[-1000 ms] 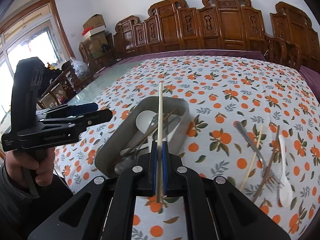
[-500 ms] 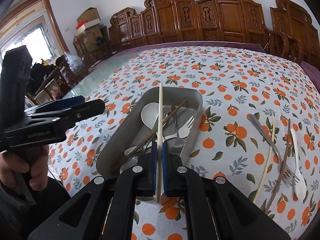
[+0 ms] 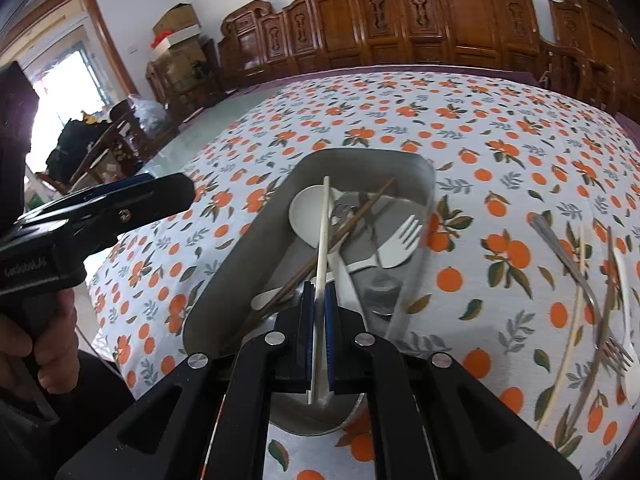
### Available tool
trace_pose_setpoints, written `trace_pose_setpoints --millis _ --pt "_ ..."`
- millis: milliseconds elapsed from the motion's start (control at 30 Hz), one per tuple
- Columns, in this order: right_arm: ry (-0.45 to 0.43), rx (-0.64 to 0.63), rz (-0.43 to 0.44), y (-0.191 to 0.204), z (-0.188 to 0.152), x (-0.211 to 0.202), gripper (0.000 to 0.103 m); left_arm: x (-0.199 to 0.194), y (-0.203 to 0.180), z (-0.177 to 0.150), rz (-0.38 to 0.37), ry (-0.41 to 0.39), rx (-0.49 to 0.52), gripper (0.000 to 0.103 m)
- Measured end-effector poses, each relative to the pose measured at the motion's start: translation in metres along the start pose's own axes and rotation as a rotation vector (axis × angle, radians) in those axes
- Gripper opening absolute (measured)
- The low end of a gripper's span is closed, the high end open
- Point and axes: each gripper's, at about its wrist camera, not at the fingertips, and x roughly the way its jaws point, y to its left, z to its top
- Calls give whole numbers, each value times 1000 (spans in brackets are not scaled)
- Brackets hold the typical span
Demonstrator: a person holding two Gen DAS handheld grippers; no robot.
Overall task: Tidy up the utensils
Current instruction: 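Lower the light chopstick into the tray with the right tool and open, then grasp the white plastic spoon from the pile with the right tool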
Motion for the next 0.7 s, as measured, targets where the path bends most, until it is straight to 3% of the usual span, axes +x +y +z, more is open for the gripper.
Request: trace_pose_setpoints --millis 267,700 --pt "-23 -8 26 -2 0 -8 8 0 -1 0 -3 0 2 84" --pt "-133 -10 -169 -72 0 -85 8 -8 -33 4 -73 -47 3 84"
